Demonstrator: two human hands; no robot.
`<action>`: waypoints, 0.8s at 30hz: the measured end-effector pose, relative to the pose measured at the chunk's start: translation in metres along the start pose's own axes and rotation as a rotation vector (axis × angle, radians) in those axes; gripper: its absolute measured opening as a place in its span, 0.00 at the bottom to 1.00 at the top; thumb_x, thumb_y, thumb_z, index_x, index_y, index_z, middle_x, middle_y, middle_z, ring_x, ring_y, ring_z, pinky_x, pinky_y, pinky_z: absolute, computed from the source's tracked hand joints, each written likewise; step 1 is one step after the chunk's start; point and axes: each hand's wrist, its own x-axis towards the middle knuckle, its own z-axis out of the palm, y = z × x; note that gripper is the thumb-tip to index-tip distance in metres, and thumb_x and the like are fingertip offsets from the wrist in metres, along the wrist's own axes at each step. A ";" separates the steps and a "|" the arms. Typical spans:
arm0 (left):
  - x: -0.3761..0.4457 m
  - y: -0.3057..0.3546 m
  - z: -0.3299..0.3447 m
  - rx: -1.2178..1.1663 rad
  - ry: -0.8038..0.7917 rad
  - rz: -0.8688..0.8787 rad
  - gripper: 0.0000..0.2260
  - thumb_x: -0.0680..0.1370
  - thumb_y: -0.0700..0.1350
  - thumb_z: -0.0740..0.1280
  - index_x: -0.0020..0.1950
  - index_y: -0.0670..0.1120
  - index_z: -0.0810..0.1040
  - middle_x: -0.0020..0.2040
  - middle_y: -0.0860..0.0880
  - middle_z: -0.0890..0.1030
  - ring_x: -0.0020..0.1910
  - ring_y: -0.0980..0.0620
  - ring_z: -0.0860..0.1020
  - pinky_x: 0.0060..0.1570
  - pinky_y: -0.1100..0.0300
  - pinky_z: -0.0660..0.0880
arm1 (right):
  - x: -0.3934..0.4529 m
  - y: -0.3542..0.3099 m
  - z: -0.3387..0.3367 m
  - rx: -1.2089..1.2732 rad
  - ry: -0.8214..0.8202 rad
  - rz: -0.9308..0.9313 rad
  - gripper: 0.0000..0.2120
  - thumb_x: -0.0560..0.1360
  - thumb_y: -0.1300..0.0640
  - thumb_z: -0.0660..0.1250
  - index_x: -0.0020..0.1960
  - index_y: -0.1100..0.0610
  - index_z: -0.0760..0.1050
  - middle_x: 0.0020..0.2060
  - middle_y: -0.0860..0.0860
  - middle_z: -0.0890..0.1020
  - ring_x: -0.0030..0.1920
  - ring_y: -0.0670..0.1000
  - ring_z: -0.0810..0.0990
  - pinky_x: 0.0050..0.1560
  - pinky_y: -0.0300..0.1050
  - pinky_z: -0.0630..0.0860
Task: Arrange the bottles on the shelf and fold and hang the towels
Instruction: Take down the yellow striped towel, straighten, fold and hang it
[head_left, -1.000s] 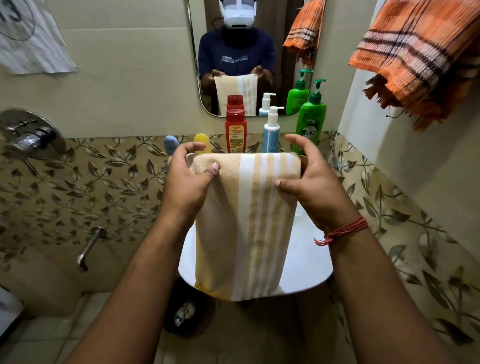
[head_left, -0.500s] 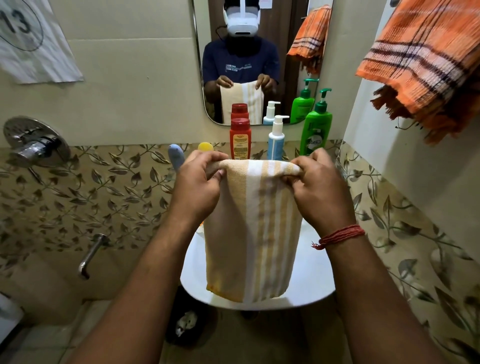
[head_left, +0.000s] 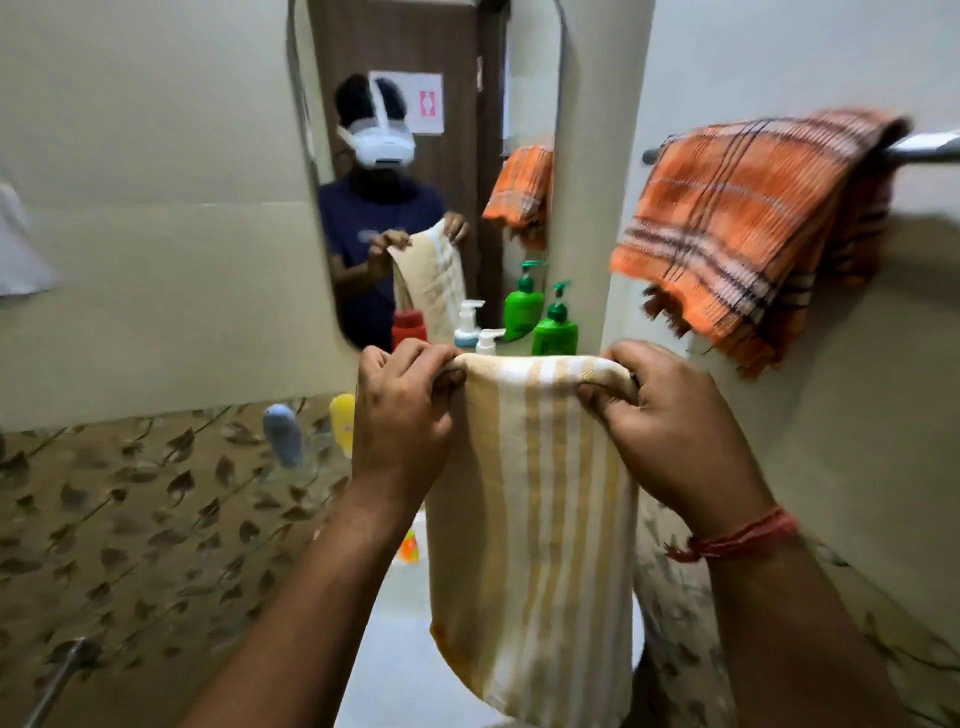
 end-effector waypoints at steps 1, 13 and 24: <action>0.011 0.007 0.002 -0.056 0.022 0.044 0.11 0.77 0.42 0.63 0.56 0.47 0.82 0.49 0.49 0.81 0.44 0.46 0.71 0.44 0.56 0.66 | 0.001 -0.003 -0.012 -0.014 0.030 0.012 0.09 0.75 0.56 0.69 0.39 0.52 0.71 0.34 0.46 0.74 0.37 0.48 0.73 0.35 0.45 0.68; 0.161 0.158 0.027 -0.747 0.065 0.248 0.09 0.75 0.39 0.70 0.53 0.49 0.84 0.48 0.47 0.83 0.43 0.43 0.81 0.41 0.53 0.78 | 0.041 -0.042 -0.175 -0.318 0.472 0.136 0.05 0.77 0.61 0.67 0.43 0.56 0.73 0.36 0.51 0.77 0.36 0.52 0.79 0.32 0.37 0.72; 0.215 0.318 0.030 -1.335 -0.041 0.179 0.10 0.74 0.36 0.69 0.53 0.46 0.83 0.53 0.51 0.78 0.51 0.62 0.80 0.55 0.63 0.78 | 0.095 -0.035 -0.317 -0.393 0.623 0.202 0.04 0.78 0.63 0.65 0.50 0.57 0.71 0.49 0.58 0.77 0.38 0.58 0.84 0.35 0.52 0.84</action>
